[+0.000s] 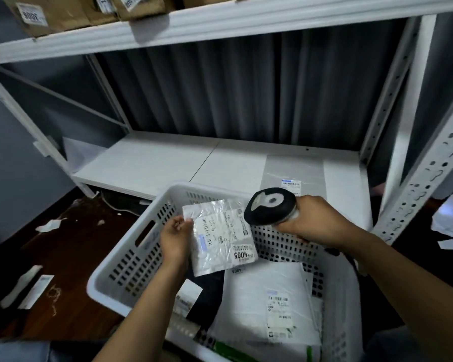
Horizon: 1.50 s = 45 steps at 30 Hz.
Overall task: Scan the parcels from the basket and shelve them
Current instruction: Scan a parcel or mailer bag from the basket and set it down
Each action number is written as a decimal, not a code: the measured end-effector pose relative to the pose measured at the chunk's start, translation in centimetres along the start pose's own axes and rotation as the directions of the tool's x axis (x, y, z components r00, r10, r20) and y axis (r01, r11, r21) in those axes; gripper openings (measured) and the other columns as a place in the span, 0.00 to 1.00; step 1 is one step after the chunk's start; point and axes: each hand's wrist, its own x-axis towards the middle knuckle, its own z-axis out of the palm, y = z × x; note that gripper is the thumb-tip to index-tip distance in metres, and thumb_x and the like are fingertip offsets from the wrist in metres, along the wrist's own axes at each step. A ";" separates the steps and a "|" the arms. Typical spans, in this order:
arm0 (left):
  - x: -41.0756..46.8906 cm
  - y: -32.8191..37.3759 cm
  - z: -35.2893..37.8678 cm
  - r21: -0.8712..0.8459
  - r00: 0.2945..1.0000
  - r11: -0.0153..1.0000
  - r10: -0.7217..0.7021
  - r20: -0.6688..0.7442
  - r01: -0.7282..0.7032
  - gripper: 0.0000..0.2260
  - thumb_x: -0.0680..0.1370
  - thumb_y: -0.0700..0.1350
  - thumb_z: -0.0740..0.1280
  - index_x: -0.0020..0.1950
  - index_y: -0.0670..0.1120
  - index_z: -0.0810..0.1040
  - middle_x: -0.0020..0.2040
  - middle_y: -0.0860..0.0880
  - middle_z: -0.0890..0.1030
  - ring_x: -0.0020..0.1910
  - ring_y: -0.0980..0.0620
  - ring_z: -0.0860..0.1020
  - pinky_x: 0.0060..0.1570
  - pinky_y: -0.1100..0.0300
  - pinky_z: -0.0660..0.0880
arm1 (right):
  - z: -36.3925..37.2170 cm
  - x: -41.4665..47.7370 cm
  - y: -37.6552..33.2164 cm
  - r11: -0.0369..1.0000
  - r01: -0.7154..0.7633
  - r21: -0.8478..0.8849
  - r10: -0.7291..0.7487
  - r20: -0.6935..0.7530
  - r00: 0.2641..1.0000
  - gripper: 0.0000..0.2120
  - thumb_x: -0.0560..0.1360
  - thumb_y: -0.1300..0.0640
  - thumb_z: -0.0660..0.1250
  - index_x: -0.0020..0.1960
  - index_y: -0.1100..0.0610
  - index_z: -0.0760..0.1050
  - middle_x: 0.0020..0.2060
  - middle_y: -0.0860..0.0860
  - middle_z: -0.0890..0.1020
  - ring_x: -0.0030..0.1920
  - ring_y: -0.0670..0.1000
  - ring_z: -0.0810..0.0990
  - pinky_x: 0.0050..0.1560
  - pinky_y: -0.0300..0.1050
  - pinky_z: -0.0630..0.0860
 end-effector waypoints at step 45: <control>15.1 3.7 13.4 -0.075 0.972 0.996 -0.030 0.232 0.049 0.23 0.74 0.29 0.68 0.67 0.40 0.71 0.55 0.42 0.78 0.33 0.50 0.75 0.24 0.65 0.72 | -4.2 13.0 6.3 0.916 -0.161 0.367 0.237 -0.175 0.956 0.07 0.70 0.59 0.74 0.40 0.63 0.79 0.24 0.53 0.78 0.24 0.50 0.75 0.27 0.41 0.72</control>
